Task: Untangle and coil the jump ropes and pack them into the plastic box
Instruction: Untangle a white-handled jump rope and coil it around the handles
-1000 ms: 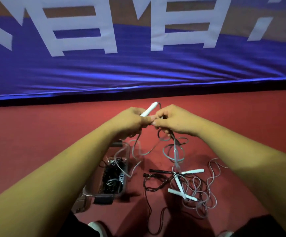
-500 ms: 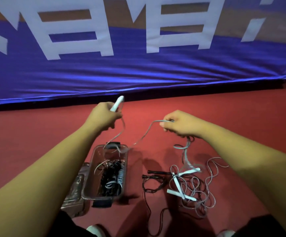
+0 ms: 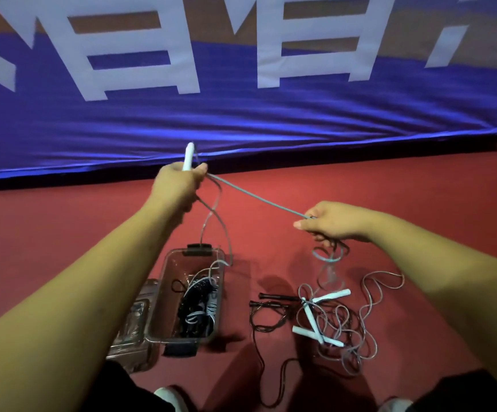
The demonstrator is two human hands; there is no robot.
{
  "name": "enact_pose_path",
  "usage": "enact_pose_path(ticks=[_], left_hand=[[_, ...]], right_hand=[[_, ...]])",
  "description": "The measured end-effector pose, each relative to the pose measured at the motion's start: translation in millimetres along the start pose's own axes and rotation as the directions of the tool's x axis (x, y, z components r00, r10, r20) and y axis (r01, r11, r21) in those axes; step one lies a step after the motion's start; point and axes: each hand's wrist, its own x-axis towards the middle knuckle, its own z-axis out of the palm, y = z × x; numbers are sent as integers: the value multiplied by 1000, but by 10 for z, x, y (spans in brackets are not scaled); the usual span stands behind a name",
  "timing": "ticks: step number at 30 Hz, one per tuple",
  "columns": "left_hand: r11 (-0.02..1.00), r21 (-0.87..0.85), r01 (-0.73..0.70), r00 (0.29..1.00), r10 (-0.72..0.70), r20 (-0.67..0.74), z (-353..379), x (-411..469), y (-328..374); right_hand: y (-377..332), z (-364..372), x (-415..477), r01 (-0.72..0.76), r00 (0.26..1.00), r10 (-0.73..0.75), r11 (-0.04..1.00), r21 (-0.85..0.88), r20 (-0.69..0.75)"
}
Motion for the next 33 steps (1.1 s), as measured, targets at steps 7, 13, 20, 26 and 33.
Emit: enact_pose_path(ticks=[7, 13, 20, 26, 33], left_hand=[[929, 341, -147, 980, 89, 179, 100, -144, -96], [996, 85, -19, 761, -41, 647, 382, -511, 49], [992, -125, 34, 965, 0, 263, 336, -308, 98], [992, -119, 38, 990, -53, -130, -210, 137, -109], [878, 427, -218, 966, 133, 220, 234, -164, -85]], right_hand=[[-206, 84, 4, 145, 989, -143, 989, 38, -50], [-522, 119, -7, 282, 959, -270, 930, 238, -82], [-310, 110, 57, 214, 975, -224, 944, 253, 11], [181, -23, 56, -19, 1000, 19, 999, 29, -2], [-297, 102, 15, 170, 976, -176, 984, -54, -131]])
